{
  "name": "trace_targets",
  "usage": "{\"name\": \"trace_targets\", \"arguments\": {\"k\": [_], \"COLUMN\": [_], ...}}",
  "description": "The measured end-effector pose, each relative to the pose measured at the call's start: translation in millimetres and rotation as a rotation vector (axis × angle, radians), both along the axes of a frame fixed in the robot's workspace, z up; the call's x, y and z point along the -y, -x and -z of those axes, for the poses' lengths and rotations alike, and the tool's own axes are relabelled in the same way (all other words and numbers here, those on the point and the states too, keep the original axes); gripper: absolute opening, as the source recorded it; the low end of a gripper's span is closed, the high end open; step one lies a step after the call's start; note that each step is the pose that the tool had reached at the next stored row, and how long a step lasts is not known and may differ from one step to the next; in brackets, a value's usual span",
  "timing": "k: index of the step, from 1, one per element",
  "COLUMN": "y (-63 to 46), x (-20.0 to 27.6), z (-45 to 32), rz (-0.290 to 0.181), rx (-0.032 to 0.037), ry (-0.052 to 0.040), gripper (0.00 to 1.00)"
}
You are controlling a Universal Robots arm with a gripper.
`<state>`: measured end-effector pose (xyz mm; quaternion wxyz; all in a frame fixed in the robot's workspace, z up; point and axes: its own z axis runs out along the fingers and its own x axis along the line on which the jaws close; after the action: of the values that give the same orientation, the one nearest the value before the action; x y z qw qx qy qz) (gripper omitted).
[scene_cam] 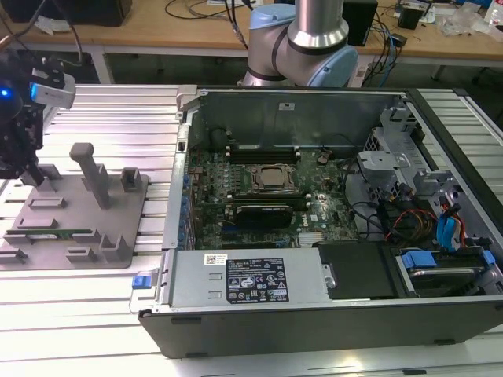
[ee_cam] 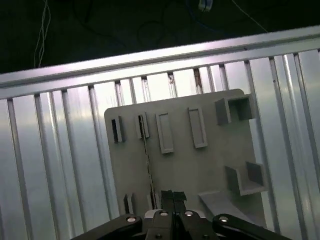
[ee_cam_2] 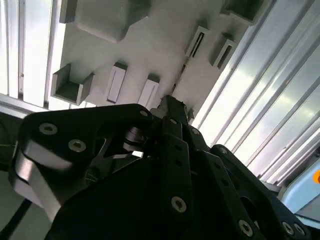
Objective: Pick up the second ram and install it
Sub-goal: 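Pick up the second ram and move it above second insertion slot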
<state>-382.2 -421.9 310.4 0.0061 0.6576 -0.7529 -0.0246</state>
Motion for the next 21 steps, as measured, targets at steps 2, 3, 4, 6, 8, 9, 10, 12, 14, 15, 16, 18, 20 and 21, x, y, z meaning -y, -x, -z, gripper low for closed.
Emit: {"name": "trace_targets", "arguments": {"k": [2, 3, 4, 6, 8, 9, 10, 12, 14, 15, 16, 18, 20, 21], "y": [0.0, 0.0, 0.0, 0.0, 0.5, 1.2, 2.0, 3.8, 5.9, 6.9, 9.4, 12.5, 14.6, 15.7], "x": [0.0, 0.0, 0.0, 0.0, 0.0, 0.0, 0.0, 0.0, 0.1, 0.2, 0.2, 0.2, 0.2, 0.2], "z": [1.9, 2.7, 2.8, 2.9, 6.3, 7.9, 9.1, 10.4, 11.4, 11.9, 13.8, 15.9, 17.7, 18.5], "rz": [-0.113, -0.163, -0.177, -0.177, -0.172, -0.165, -0.161, -0.157, -0.155, -0.154, -0.153, -0.152, -0.152, -0.152], "rx": [0.0001, -0.0001, -0.0001, 0.0001, 0.0002, -0.0001, 0.0, 0.0001, 0.0001, 0.0001, 0.0, 0.0001, 0.0, -0.0001], "ry": [0.0, 0.0001, 0.0001, 0.0001, 0.0, 0.0002, 0.0001, 0.0, 0.0, 0.0001, 0.0001, 0.0, 0.0001, 0.0001], "gripper": [0.08, 0.08, 0.08, 0.08, 0.08, 0.08, 0.08, 0.08, 0.08, 0.08, 0.08, 0.08, 0.08, 0.08]}}
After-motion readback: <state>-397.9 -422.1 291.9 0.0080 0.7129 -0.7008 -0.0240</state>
